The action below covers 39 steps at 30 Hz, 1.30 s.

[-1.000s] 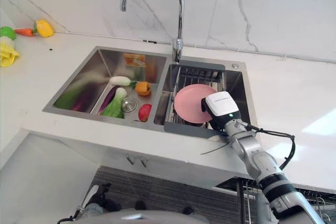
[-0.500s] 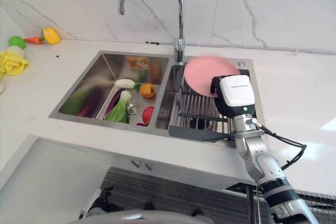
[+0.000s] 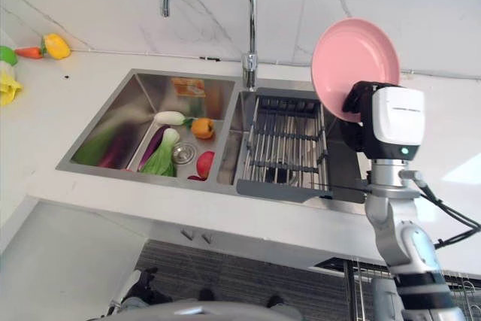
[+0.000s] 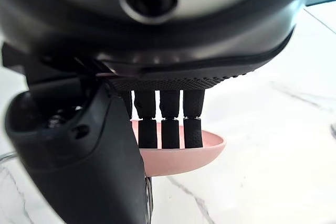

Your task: Place the dishes in the dishwasher.

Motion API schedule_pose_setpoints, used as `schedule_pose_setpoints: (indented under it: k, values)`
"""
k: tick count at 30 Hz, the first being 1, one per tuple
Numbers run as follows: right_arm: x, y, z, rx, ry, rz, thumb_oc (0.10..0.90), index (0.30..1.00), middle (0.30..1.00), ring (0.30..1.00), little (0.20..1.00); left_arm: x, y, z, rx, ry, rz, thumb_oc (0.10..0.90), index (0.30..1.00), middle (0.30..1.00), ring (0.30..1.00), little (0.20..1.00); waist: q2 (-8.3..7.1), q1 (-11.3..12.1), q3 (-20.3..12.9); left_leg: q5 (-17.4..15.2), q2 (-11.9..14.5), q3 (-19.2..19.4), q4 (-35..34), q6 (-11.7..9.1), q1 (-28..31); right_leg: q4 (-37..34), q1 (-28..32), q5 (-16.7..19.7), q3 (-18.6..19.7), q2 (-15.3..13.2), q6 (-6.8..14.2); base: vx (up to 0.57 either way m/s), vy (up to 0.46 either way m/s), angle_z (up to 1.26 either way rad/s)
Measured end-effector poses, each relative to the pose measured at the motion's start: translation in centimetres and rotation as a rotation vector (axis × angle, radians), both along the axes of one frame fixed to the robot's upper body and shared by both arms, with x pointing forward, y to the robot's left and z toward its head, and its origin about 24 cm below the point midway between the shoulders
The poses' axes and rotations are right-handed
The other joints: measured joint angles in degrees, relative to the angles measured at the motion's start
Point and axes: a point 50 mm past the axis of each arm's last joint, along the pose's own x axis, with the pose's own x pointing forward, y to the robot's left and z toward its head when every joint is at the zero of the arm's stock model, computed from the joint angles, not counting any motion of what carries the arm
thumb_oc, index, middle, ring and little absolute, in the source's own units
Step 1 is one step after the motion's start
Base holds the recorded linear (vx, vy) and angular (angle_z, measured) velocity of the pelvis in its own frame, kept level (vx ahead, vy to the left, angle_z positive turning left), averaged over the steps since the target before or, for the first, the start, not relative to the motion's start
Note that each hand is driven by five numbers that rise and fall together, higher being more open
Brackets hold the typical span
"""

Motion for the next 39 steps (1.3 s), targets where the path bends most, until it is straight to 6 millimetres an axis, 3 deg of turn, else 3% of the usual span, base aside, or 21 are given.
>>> schedule_pose_setpoints:
  k: [5, 12, 14, 16, 19, 22, 26, 28, 32, 39]
  values:
    - [-3.1, -1.6, 0.9, -0.056, -0.045, -0.073, 0.400, 0.300, 0.300, 0.300, 0.300, -0.3, 0.2, -0.1, 0.014, 0.025, -0.040, 0.800, 0.900, 0.900, 0.900, 0.900, -0.43, -4.88, 0.28, -0.06, -0.06, 4.85, -0.03, 0.03, 0.34, 0.11, -2.79, 0.87, 5.96, 0.07, 0.51, -0.01, 0.068, -0.58]
    - [-5.1, -4.2, -1.0, -0.064, 0.067, -0.223, 0.400, 0.300, 0.300, 0.300, 0.300, -0.7, 0.1, -0.2, 0.009, 0.039, -0.038, 0.800, 0.900, 0.900, 0.900, 0.900, -0.66, -12.59, 1.16, -0.81, -0.46, 15.17, -0.18, -0.08, 1.26, -0.04, -9.14, 4.29, 19.12, 0.68, 1.82, -0.03, 0.101, -1.04]
    - [-5.6, -5.3, -1.3, -0.048, 0.082, -0.276, 0.400, 0.300, 0.300, 0.300, 0.300, -0.5, 0.1, -0.3, 0.006, 0.060, 0.021, 0.800, 0.900, 0.900, 0.900, 0.900, 0.55, -15.59, 2.27, -2.40, -0.03, 17.50, -0.15, -0.15, 1.21, 0.00, -10.92, 5.23, 21.75, 1.43, 2.93, -0.02, 0.054, -0.97]
    - [-5.9, -6.0, -1.7, -0.013, 0.098, -0.336, 0.400, 0.300, 0.300, 0.300, 0.300, -1.3, 0.0, -0.5, 0.003, 0.081, 0.026, 0.800, 0.900, 0.900, 0.900, 0.900, 0.68, -16.12, 3.27, -2.90, -0.01, 19.29, -0.40, 0.00, 0.87, 0.00, -12.82, 6.32, 21.30, 0.99, 3.72, -0.03, 0.064, -0.93]
    - [-6.6, -6.6, -3.5, 0.033, 0.155, -0.385, 0.400, 0.300, 0.300, 0.300, 0.300, -0.3, -0.1, -0.3, -0.007, 0.061, 0.013, 0.800, 0.900, 0.900, 0.900, 0.900, 0.37, -18.56, 4.43, -3.83, -0.42, 20.27, -0.42, -0.06, 0.46, 0.02, -14.36, 7.72, 21.84, 1.02, 3.68, -0.02, 0.056, -0.39]
    - [-6.5, -5.7, -5.8, 0.087, 0.244, -0.361, 0.400, 0.300, 0.300, 0.300, 0.300, 2.1, -1.6, 0.0, -0.054, -0.016, 0.018, 0.800, 0.900, 0.900, 0.900, 0.900, 0.43, -18.26, 5.66, -3.83, -0.73, 23.30, -0.43, -0.10, 0.05, 0.26, -16.29, 7.90, 22.91, 0.87, 3.83, -0.04, 0.011, -0.49]
    - [-6.4, -4.8, -7.6, 0.125, 0.332, -0.325, 0.400, 0.300, 0.300, 0.300, 0.300, 3.6, -3.5, 0.3, -0.092, -0.062, -0.065, 0.800, 0.900, 0.900, 0.900, 0.900, 0.01, -18.28, 6.76, -3.65, -0.88, 22.90, -0.44, 0.17, -1.58, 0.35, -17.84, 8.40, 22.43, 0.55, 4.59, -0.03, 0.009, -0.03]
    - [-5.6, -4.5, -8.8, 0.117, 0.396, -0.293, 0.400, 0.300, 0.300, 0.300, 0.300, 4.6, -4.2, 0.6, -0.116, -0.103, -0.100, 0.800, 0.900, 0.900, 0.900, 0.900, -0.71, -16.95, 7.63, -3.37, -0.82, 22.71, -0.41, 0.32, -1.72, 0.07, -17.84, 8.42, 21.92, 0.59, 4.60, -0.07, -0.041, -0.03]
    - [-4.0, -4.0, -10.6, 0.107, 0.490, -0.256, 0.400, 0.300, 0.300, 0.300, 0.300, 5.8, -4.3, 1.0, -0.119, -0.142, -0.132, 0.800, 0.900, 0.900, 0.900, 0.900, -1.44, -14.25, 9.17, -2.72, -0.53, 22.90, -0.42, 0.44, -2.35, 0.50, -18.80, 8.46, 20.88, 0.50, 4.59, -0.05, -0.050, 0.03]
    - [-1.5, -3.9, -11.3, 0.090, 0.543, -0.227, 0.400, 0.300, 0.300, 0.300, 0.300, 6.0, -2.8, 1.2, -0.091, -0.137, -0.101, 0.800, 0.900, 0.900, 0.900, 0.900, -0.38, -11.14, 10.30, -1.65, -0.39, 21.71, -0.40, 0.60, -3.05, 0.34, -18.81, 10.78, 19.30, 0.33, 3.30, -0.04, -0.034, 0.10]
